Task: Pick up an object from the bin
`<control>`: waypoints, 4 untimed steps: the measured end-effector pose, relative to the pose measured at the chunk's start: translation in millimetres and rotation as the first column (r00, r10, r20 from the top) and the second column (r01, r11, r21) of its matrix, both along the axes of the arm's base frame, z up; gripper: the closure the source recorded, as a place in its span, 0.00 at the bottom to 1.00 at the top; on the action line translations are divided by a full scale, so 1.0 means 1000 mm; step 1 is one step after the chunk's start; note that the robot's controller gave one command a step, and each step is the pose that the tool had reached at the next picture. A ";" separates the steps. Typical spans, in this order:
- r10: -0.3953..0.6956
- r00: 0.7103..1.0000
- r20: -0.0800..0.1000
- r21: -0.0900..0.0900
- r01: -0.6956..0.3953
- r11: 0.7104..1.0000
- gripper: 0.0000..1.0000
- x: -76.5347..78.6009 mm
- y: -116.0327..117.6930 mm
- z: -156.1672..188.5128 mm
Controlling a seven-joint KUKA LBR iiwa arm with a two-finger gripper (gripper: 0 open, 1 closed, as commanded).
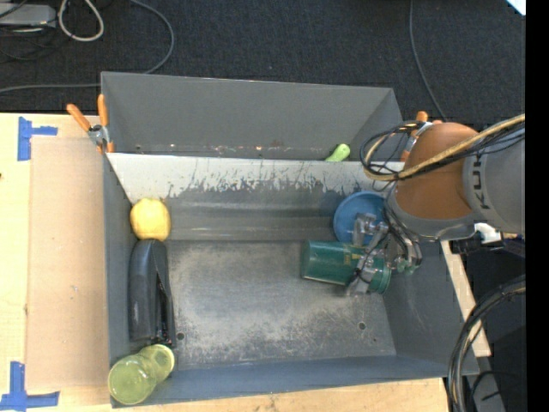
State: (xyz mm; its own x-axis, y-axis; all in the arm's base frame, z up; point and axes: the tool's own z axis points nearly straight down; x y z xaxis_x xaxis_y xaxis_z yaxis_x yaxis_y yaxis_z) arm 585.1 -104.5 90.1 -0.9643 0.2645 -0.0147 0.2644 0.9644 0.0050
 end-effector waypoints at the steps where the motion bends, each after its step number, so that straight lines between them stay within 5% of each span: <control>1: -0.081 0.997 0.002 0.000 0.081 0.997 0.00 -0.003 -0.005 0.003; 2: -0.054 0.999 0.001 0.000 0.054 0.999 0.00 -0.001 0.005 0.035; 3: -0.003 1.000 -0.003 -0.002 0.003 1.000 0.00 -0.001 0.004 -0.007; 4: 0.178 0.984 0.006 -0.005 -0.177 0.984 0.00 0.020 0.000 0.008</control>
Offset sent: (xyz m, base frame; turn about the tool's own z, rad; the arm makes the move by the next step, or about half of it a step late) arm -0.0004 0.0069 0.0425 0.0695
